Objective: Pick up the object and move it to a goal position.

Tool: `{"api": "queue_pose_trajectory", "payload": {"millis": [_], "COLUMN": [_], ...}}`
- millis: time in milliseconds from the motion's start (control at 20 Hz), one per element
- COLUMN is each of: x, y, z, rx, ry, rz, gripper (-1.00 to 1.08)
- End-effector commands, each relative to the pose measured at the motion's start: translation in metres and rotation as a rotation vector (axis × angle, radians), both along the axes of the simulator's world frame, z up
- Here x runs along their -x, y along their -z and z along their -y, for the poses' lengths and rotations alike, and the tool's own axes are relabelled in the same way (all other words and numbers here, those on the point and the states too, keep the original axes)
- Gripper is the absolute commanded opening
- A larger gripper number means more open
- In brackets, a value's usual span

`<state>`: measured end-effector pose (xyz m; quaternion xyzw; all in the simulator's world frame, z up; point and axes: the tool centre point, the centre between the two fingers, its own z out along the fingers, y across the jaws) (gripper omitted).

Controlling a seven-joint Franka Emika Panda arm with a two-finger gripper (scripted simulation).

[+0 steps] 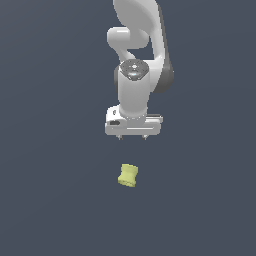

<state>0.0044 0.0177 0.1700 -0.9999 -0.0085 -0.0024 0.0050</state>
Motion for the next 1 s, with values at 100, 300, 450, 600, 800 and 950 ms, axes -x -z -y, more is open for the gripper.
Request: {"api": "queue_pose_trajectory", "payload": {"millis": [100, 300, 450, 600, 800, 950], "x": [-0.001, -0.006, -0.007, -0.007, -0.011, -0.017], "y": [-0.001, -0.008, -0.011, -0.011, -0.008, -0.004], "z": [-0.002, -0.019, -0.027, -0.026, -0.024, -0.022], "rx": [-0.002, -0.015, -0.021, -0.021, -0.020, -0.020], "ry": [-0.005, -0.037, -0.054, -0.053, -0.040, -0.023], "rz": [0.002, 0.018, 0.026, 0.025, 0.023, 0.022], "gripper": [1.00, 1.00, 1.00, 1.00, 1.00, 1.00]}}
